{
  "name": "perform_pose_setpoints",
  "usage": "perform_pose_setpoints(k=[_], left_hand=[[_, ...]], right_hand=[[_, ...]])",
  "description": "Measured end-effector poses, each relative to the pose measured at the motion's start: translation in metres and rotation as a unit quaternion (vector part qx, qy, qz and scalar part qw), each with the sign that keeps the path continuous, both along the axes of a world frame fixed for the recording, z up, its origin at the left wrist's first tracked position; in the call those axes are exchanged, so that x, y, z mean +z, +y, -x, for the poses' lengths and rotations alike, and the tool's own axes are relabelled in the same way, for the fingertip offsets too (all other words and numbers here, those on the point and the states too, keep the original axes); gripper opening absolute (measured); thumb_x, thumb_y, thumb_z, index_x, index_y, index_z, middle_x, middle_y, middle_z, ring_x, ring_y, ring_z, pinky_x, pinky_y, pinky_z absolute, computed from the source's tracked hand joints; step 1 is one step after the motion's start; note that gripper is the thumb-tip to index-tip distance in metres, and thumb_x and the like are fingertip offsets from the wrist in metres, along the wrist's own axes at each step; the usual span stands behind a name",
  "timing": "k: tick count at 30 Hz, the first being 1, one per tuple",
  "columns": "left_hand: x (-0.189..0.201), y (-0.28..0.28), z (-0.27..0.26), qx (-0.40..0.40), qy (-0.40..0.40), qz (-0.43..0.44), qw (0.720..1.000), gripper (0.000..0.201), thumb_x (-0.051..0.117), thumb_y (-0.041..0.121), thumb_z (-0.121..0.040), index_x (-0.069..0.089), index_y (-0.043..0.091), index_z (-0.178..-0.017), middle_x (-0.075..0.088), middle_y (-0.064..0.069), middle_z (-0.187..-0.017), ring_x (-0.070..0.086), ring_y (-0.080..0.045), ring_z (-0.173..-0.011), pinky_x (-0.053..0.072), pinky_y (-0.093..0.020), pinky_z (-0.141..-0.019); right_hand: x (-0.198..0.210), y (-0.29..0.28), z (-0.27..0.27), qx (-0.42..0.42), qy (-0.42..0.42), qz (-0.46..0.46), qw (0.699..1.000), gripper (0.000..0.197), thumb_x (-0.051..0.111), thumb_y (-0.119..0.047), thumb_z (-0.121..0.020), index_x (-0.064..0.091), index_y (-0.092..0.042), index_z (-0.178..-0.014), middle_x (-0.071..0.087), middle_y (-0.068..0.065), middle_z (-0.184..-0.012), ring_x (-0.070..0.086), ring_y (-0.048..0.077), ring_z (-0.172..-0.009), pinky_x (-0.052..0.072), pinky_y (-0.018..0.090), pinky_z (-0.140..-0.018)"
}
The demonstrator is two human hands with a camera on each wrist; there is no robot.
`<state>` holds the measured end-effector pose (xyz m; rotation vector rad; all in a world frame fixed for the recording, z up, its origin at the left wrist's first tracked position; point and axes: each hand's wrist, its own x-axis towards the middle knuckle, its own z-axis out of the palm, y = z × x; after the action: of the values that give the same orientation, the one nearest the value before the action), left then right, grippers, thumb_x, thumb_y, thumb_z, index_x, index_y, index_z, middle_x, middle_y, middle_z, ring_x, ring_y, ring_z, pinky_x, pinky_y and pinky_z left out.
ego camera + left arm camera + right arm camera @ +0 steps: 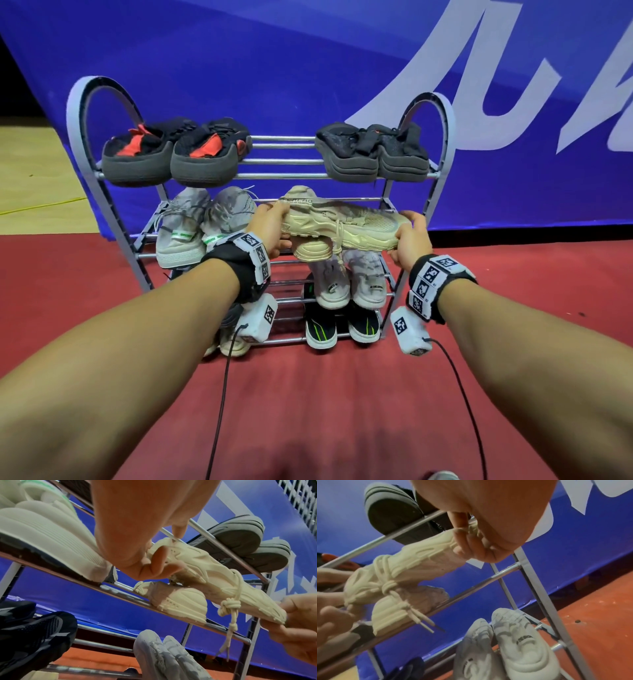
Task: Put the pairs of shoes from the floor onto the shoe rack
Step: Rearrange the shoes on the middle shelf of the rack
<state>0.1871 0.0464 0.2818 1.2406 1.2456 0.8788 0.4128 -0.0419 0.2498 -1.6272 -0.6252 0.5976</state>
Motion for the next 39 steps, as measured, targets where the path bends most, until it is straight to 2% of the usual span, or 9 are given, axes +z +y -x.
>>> perform_pose_setpoints(k=[6, 10, 14, 17, 22, 27, 30, 35, 39], left_hand=[[0.002, -0.005, -0.004, 0.009, -0.044, 0.033, 0.998, 0.039, 0.048, 0.022, -0.083, 0.042, 0.014, -0.121, 0.06, -0.015, -0.108, 0.065, -0.025, -0.045, 0.04, -0.019, -0.036], [0.007, -0.012, -0.016, 0.018, -0.083, 0.048, 0.995, 0.027, 0.044, 0.017, -0.089, 0.047, 0.011, -0.115, 0.064, -0.014, -0.096, 0.07, -0.027, -0.055, 0.05, -0.024, -0.042], [0.011, -0.023, -0.034, -0.002, -0.129, 0.039, 0.991, 0.034, 0.05, 0.014, -0.09, 0.04, 0.02, -0.122, 0.064, -0.01, -0.101, 0.071, -0.029, -0.062, 0.051, -0.023, -0.041], [0.014, -0.032, -0.052, -0.02, -0.145, 0.042, 0.988, 0.045, 0.056, 0.013, -0.091, 0.034, 0.023, -0.128, 0.07, -0.017, -0.099, 0.068, -0.03, -0.059, 0.05, -0.023, -0.038], [0.01, -0.041, -0.069, -0.069, -0.126, 0.065, 0.988, 0.046, 0.062, 0.034, -0.092, 0.034, 0.021, -0.126, 0.073, -0.018, -0.093, 0.073, -0.031, -0.061, 0.055, -0.026, -0.041], [0.012, -0.032, -0.057, -0.164, -0.016, 0.076, 0.983, 0.038, 0.036, 0.045, -0.102, 0.051, 0.017, -0.124, 0.069, -0.015, -0.086, 0.069, -0.024, -0.057, 0.051, -0.022, -0.038], [0.003, -0.021, -0.054, -0.098, 0.027, -0.036, 0.994, 0.03, 0.051, 0.03, -0.095, 0.063, 0.01, -0.115, 0.072, -0.01, -0.076, 0.067, -0.022, -0.053, 0.045, -0.02, -0.043], [-0.014, -0.008, -0.044, 0.041, 0.178, -0.17, 0.968, 0.035, 0.064, 0.047, -0.078, 0.06, 0.026, -0.106, 0.067, -0.002, -0.104, 0.066, -0.024, -0.081, 0.046, -0.028, -0.068], [-0.026, 0.0, -0.037, 0.006, 0.258, -0.128, 0.958, 0.089, 0.069, 0.062, -0.071, 0.039, 0.018, -0.142, 0.052, -0.011, -0.134, 0.058, -0.03, -0.104, 0.043, -0.034, -0.084]], right_hand=[[0.013, 0.012, 0.01, 0.005, 0.121, -0.034, 0.992, 0.054, 0.047, -0.012, -0.096, 0.027, -0.033, -0.142, 0.06, 0.009, -0.096, 0.068, 0.023, -0.061, 0.046, 0.024, -0.042], [0.02, 0.017, 0.03, 0.106, 0.128, 0.031, 0.986, 0.052, 0.054, -0.03, -0.094, 0.034, -0.021, -0.141, 0.063, 0.016, -0.117, 0.072, 0.026, -0.069, 0.053, 0.025, -0.048], [0.023, 0.024, 0.046, 0.172, 0.119, 0.056, 0.976, 0.056, 0.058, -0.046, -0.091, 0.04, -0.018, -0.136, 0.07, 0.017, -0.109, 0.074, 0.03, -0.082, 0.059, 0.033, -0.062], [0.024, 0.031, 0.051, 0.148, 0.134, 0.022, 0.98, 0.069, 0.064, -0.044, -0.087, 0.032, -0.017, -0.141, 0.068, 0.016, -0.103, 0.073, 0.023, -0.066, 0.06, 0.032, -0.054], [0.024, 0.039, 0.043, 0.082, 0.168, 0.005, 0.982, 0.074, 0.071, -0.039, -0.065, 0.053, -0.003, -0.127, 0.07, 0.019, -0.111, 0.074, 0.033, -0.081, 0.06, 0.039, -0.061], [0.019, 0.022, 0.02, 0.039, 0.166, 0.04, 0.985, 0.009, 0.051, -0.018, -0.087, 0.058, -0.012, -0.085, 0.066, 0.02, -0.102, 0.067, 0.037, -0.09, 0.06, 0.048, -0.073], [0.007, 0.016, 0.008, 0.094, 0.063, 0.085, 0.99, 0.028, 0.038, -0.011, -0.1, 0.046, -0.027, -0.079, 0.054, 0.015, -0.118, 0.057, 0.032, -0.107, 0.053, 0.051, -0.093], [0.002, 0.016, 0.0, 0.085, 0.055, 0.077, 0.992, 0.046, 0.035, -0.013, -0.1, 0.035, -0.016, -0.146, 0.049, 0.015, -0.123, 0.053, 0.028, -0.106, 0.05, 0.053, -0.097], [-0.006, 0.018, -0.003, 0.072, 0.092, 0.103, 0.988, 0.046, 0.043, -0.022, -0.096, 0.042, -0.024, -0.142, 0.054, 0.018, -0.135, 0.064, 0.031, -0.1, 0.054, 0.061, -0.085]])
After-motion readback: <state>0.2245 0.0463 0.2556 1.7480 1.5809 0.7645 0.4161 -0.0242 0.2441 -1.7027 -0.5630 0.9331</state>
